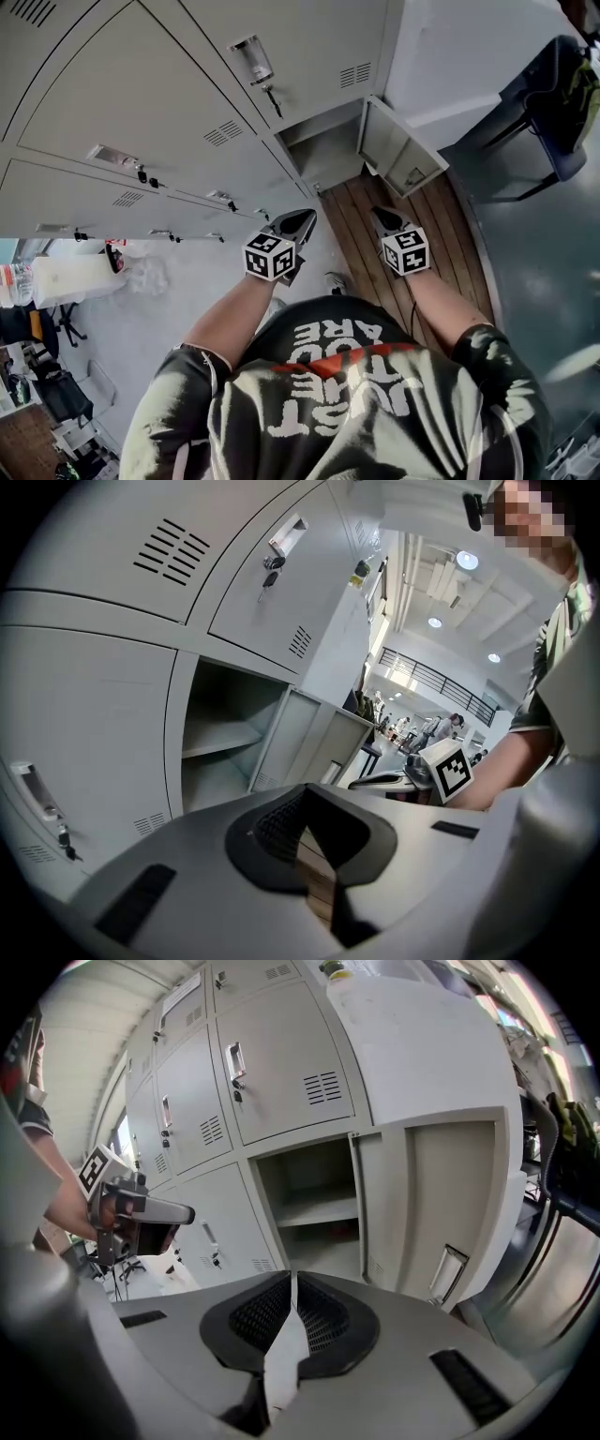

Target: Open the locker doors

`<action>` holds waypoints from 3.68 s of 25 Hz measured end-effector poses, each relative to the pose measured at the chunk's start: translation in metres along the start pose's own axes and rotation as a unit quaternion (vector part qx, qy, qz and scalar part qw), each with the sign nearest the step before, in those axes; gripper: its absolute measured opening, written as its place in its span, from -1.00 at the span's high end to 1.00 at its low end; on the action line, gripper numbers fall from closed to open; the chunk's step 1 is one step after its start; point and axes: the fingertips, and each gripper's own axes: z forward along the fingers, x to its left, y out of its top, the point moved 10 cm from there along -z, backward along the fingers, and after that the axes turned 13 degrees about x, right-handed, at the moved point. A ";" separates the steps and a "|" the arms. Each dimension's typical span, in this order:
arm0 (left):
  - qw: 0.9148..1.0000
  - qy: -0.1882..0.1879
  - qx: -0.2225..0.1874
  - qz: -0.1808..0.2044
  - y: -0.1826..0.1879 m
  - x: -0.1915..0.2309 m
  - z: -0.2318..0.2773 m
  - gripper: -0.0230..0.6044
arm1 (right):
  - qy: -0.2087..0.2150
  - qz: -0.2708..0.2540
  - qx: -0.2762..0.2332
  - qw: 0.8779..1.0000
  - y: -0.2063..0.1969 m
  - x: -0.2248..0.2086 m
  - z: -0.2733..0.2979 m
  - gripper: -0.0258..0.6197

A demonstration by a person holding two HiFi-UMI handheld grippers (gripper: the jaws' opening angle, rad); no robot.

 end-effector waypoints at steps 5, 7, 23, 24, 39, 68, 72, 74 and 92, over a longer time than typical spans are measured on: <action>1.000 0.008 -0.007 -0.012 -0.011 0.003 -0.004 0.91 | 0.003 -0.010 0.003 1.000 0.002 0.004 0.005 0.77; 1.000 0.012 -0.011 -0.019 -0.016 0.006 -0.009 0.91 | 0.008 -0.016 0.005 1.000 0.005 0.009 0.009 0.76; 0.989 0.099 -0.047 -0.104 -0.119 0.101 -0.142 0.91 | 0.086 -0.115 0.045 0.989 0.052 0.161 0.119 0.76; 0.987 0.106 -0.050 -0.112 -0.127 0.110 -0.155 0.91 | 0.092 -0.121 0.047 0.987 0.056 0.176 0.128 0.76; 0.975 0.145 -0.078 -0.150 -0.201 0.217 -0.296 0.91 | 0.085 -0.154 0.047 0.983 0.119 0.330 0.267 0.76; 0.969 0.148 -0.077 -0.181 -0.253 0.250 -0.334 0.91 | 0.015 -0.093 0.041 0.995 0.142 0.361 0.336 0.51; 0.970 0.147 -0.078 -0.178 -0.252 0.249 -0.336 0.91 | 0.010 -0.102 0.037 0.994 0.149 0.361 0.338 0.48; 0.969 0.149 -0.077 -0.179 -0.253 0.248 -0.336 0.91 | 0.010 -0.105 0.035 0.994 0.153 0.364 0.340 0.47; 0.969 0.148 -0.076 -0.180 -0.259 0.233 -0.331 0.91 | 0.012 -0.149 0.035 0.988 0.135 0.367 0.327 0.46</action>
